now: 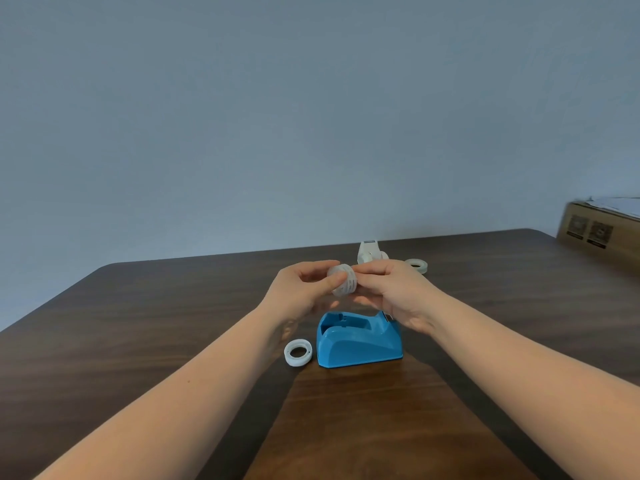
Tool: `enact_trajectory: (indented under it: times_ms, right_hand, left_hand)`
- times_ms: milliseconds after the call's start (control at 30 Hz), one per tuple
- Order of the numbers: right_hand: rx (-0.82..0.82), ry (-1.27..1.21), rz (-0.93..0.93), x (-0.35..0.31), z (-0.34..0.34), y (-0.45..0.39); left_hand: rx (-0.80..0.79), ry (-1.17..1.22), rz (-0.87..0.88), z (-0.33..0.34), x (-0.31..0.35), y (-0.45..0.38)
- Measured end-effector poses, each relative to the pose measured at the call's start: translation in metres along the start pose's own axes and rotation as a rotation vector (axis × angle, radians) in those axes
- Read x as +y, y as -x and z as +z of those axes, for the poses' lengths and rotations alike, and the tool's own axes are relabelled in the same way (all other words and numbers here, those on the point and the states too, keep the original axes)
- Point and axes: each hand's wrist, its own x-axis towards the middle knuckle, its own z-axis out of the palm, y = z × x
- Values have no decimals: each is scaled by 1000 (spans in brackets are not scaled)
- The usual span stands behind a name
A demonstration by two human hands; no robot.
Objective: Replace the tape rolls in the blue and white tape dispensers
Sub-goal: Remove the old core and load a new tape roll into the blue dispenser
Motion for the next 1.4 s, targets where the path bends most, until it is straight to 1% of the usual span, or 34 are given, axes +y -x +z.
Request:
enact_trajectory:
  times_ms: [167,267,467,700,900,1033,1133,1233,1400]
  right_hand:
    - [-28,-87,48,-1,2,-1]
    - [-27,-84,75,0,2,-2]
    - [-20,-81,55,-3,2,-1]
    - [8,-75,43,-5,3,-2]
    - [39,4,33,-9,9,2]
    - [110,151,32,-16,9,2]
    - [126,238,40,-19,6,6]
    - [131,336,18,-19,7,10]
    - [145,345,12,-17,7,14]
  left_hand:
    - [37,7,30,1,-4,1]
    - [45,26,40,0,-7,1]
    - [-22,2,15,-3,-6,1]
    - [-34,-43,4,-7,-2,1]
    - [-44,-59,-6,-13,0,1]
    - [-16,-77,17,-15,1,2]
    - [19,-153,41,-16,1,2]
    - [50,-179,40,-15,-1,2]
    - [52,-204,58,-12,-2,3]
